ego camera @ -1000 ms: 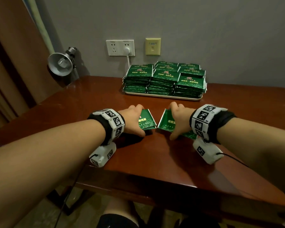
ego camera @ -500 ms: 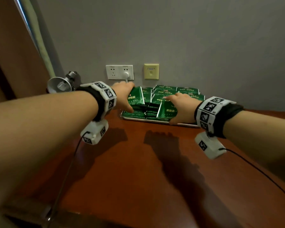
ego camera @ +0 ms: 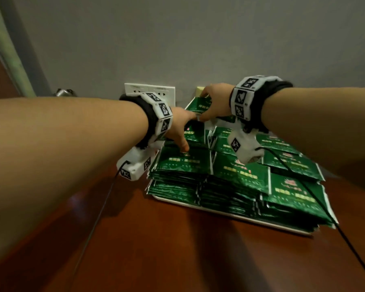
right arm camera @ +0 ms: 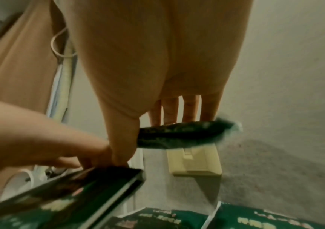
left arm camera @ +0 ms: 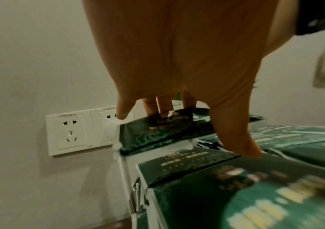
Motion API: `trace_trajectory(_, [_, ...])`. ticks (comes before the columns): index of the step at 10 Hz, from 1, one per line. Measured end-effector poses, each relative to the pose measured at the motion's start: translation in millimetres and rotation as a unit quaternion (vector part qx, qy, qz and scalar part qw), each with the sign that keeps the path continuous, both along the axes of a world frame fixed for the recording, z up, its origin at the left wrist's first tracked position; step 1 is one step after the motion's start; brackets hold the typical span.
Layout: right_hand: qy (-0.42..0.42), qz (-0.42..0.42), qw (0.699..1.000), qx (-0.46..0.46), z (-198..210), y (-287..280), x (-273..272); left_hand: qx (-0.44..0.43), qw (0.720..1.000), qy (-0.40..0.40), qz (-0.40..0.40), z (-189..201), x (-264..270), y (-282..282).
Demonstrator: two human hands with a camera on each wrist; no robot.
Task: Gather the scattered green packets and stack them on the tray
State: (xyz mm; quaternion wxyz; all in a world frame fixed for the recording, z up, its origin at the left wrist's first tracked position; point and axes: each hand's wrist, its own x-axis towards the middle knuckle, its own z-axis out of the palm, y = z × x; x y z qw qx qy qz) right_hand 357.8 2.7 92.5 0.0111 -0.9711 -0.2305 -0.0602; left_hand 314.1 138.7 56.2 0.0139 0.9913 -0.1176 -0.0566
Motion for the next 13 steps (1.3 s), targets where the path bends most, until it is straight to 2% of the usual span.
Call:
trace_trajectory(2, [0.028, 0.025, 0.996, -0.081, -22, 33, 39, 0.008, 1.0, 0.006, 0.005, -17, 33, 12])
trace_trajectory(3, [0.03, 0.011, 0.996, -0.08, -29, 35, 44, 0.02, 1.0, 0.006, 0.015, -22, 35, 12])
trace_trajectory(4, [0.026, 0.005, 0.997, -0.077, -30, 27, 33, -0.028, 0.999, 0.019, 0.03, -21, 23, 13])
trace_trajectory(5, [0.025, -0.001, 0.998, -0.061, -28, 8, 16, -0.042, 0.994, -0.042, 0.094, -23, 11, 26])
trace_trajectory(6, [0.015, -0.005, 0.997, -0.08, -30, -14, -8, -0.032, 0.973, -0.062, 0.219, -27, -7, 40])
trace_trajectory(7, [0.021, -0.017, 0.995, -0.098, -43, -29, -24, -0.041, 0.965, -0.025, 0.259, -40, -21, 41])
trace_trajectory(9, [0.051, -0.035, 0.991, -0.118, -54, -21, -26, -0.071, 0.97, -0.034, 0.231, -43, -17, 28])
trace_trajectory(11, [0.065, -0.033, 0.982, -0.175, -69, 2, 1, -0.073, 0.977, -0.042, 0.195, -51, 11, 25])
trace_trajectory(13, [0.048, 0.005, 0.993, -0.108, -85, -4, 12, -0.042, 0.978, -0.052, 0.196, -57, 10, 35])
